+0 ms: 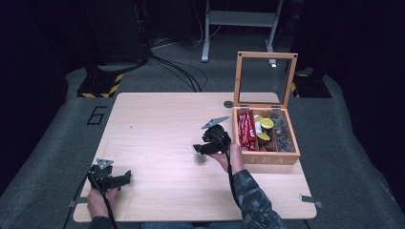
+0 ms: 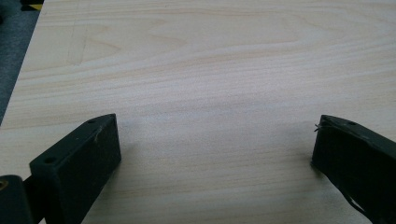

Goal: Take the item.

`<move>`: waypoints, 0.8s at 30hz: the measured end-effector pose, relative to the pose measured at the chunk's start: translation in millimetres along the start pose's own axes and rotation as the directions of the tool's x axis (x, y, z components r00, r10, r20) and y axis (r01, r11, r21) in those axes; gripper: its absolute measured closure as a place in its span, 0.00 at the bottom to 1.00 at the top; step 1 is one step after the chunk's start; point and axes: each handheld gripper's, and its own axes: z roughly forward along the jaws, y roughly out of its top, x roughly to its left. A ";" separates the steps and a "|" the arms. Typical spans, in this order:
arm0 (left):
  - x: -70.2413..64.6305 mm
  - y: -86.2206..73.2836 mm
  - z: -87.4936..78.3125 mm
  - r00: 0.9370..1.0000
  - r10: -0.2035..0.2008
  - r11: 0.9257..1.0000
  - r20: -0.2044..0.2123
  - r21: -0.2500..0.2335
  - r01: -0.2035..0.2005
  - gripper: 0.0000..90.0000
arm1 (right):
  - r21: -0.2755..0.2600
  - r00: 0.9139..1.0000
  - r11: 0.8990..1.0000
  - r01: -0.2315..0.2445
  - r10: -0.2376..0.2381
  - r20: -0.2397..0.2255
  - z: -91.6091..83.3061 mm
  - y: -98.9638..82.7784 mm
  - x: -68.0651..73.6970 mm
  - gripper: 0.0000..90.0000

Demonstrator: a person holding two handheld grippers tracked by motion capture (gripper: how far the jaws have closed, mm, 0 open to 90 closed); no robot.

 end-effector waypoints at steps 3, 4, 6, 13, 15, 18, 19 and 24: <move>0.0 0.0 0.0 1.000 0.000 1.000 0.000 0.000 0.000 0.01 | -0.036 1.000 0.999 -0.009 0.009 0.001 -10.6 -3.3 2.2 0.27; 0.3 0.1 -0.1 1.000 0.004 1.000 -0.001 0.001 -0.004 0.01 | -0.044 1.000 0.999 -0.014 0.015 0.006 -15.4 -4.3 3.7 0.24; 0.6 0.2 -0.1 1.000 0.009 1.000 -0.001 0.002 -0.009 0.01 | -0.069 1.000 0.998 -0.002 0.003 0.007 -24.8 -6.3 6.9 0.18; 0.6 0.2 -0.2 1.000 0.009 1.000 0.001 0.001 -0.009 0.01 | -0.123 0.999 0.992 0.020 -0.015 0.039 -57.7 -16.0 18.0 0.10; 0.7 0.3 -0.1 1.000 0.010 1.000 0.002 0.002 -0.010 0.01 | -0.142 0.998 0.990 0.022 -0.014 0.056 -68.7 -20.8 15.7 0.09; 0.7 0.3 0.0 1.000 0.011 1.000 0.001 0.000 -0.011 0.01 | -0.164 0.995 0.986 0.003 0.012 0.094 -85.6 -32.2 11.6 0.09; 0.7 0.4 -0.1 1.000 0.010 1.000 0.003 0.002 -0.010 0.01 | -0.168 0.995 0.986 0.003 0.014 0.100 -88.9 -35.1 10.4 0.09; 0.7 0.3 0.2 1.000 0.009 1.000 0.003 -0.004 -0.009 0.01 | -0.185 0.986 0.982 -0.028 0.057 0.156 -110.3 -58.3 1.6 0.09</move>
